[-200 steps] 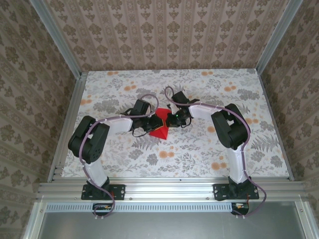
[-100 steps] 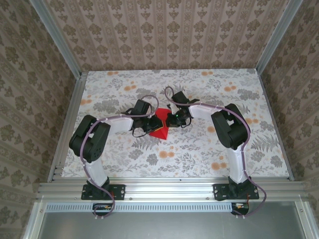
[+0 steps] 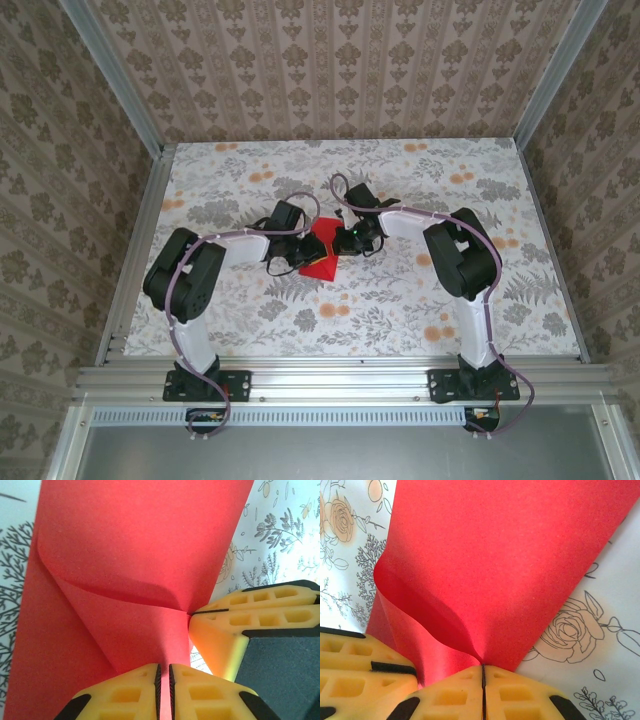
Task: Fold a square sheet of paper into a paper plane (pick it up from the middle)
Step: Fold the triangle a second time at the center of the table.
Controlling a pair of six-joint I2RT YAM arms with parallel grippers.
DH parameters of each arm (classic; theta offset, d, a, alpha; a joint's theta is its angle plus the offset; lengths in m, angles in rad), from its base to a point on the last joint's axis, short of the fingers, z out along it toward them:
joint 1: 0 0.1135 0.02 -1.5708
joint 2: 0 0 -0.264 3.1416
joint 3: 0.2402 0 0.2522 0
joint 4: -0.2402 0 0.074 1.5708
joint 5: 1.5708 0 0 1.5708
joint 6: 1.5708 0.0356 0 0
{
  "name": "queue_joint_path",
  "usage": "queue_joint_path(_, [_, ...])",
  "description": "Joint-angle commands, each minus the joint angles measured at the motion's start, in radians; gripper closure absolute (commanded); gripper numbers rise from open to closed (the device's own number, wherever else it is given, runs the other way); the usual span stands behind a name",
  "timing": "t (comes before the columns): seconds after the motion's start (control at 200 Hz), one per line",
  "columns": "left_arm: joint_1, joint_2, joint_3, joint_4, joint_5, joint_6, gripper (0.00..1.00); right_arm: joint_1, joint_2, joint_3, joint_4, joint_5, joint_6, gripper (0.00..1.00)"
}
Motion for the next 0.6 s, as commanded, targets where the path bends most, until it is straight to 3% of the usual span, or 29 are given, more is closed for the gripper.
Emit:
queue_joint_path(0.0, [-0.009,0.016,0.029,-0.029,-0.013,0.026,0.84,-0.001,0.043,-0.001,-0.053,0.076,0.012,0.91])
queue_joint_path(0.595, [-0.011,0.022,0.027,-0.059,-0.038,0.022,0.86,-0.006,0.038,0.003,-0.057,0.077,0.019,0.83])
